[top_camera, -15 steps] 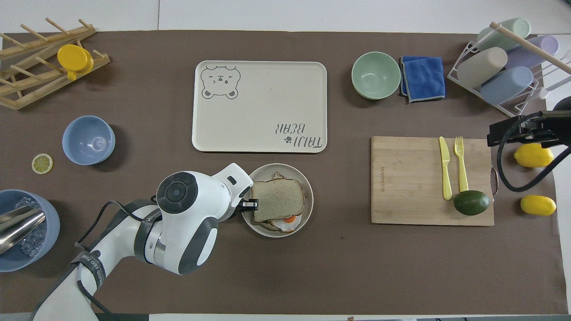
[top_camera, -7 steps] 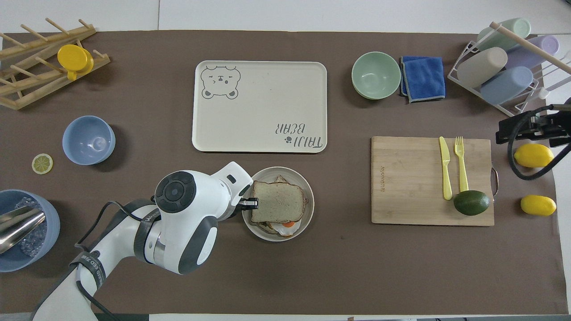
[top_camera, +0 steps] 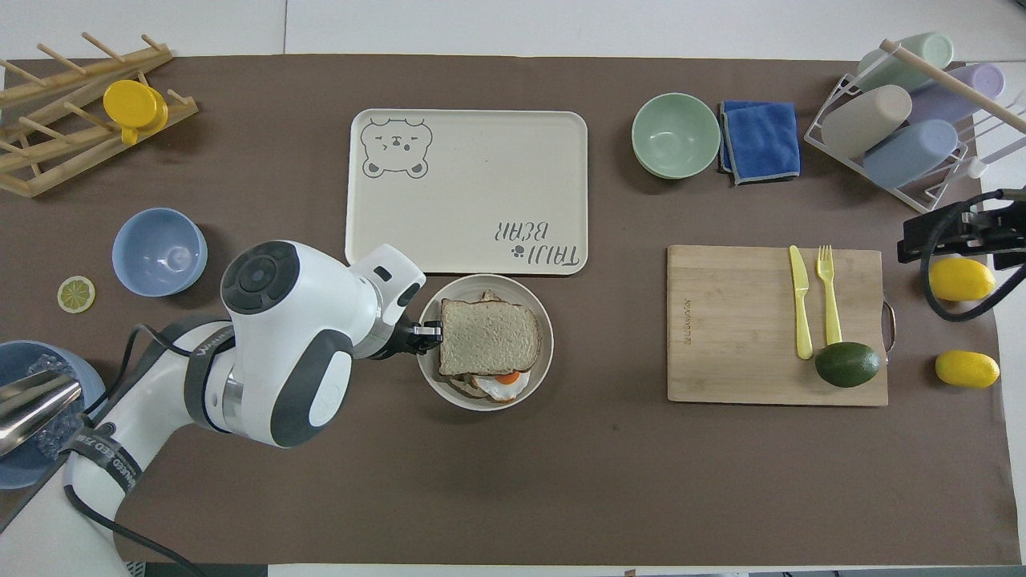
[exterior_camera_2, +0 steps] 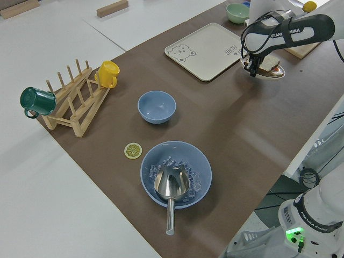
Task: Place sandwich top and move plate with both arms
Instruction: 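Slide the plate onto the white bear tray with the left gripper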
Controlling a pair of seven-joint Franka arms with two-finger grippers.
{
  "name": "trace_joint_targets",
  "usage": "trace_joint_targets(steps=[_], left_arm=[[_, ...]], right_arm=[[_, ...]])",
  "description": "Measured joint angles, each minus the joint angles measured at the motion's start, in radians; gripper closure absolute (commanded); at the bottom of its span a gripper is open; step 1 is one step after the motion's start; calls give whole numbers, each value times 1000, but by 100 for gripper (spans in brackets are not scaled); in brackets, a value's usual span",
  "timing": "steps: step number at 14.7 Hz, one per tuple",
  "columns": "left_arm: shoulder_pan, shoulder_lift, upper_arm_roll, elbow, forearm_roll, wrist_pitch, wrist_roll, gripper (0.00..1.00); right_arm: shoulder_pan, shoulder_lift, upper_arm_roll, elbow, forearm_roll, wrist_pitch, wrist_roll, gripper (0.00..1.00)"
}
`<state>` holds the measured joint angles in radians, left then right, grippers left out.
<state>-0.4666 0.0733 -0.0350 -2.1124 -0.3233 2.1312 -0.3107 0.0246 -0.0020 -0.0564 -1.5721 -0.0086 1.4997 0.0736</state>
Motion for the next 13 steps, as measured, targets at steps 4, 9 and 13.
trace_joint_targets(steps=[4, 9, 13], left_arm=[[95, 29, 4, 161, -2, -116, 25, 100], [193, 151, 5, 419, -18, -238, 26, 100], [231, 288, 5, 591, -22, -277, 29, 100]], right_arm=[[0, 0, 0, 0, 0, 0, 0, 0], [0, 0, 1, 0, 0, 1, 0, 0], [0, 0, 1, 0, 0, 0, 0, 0]])
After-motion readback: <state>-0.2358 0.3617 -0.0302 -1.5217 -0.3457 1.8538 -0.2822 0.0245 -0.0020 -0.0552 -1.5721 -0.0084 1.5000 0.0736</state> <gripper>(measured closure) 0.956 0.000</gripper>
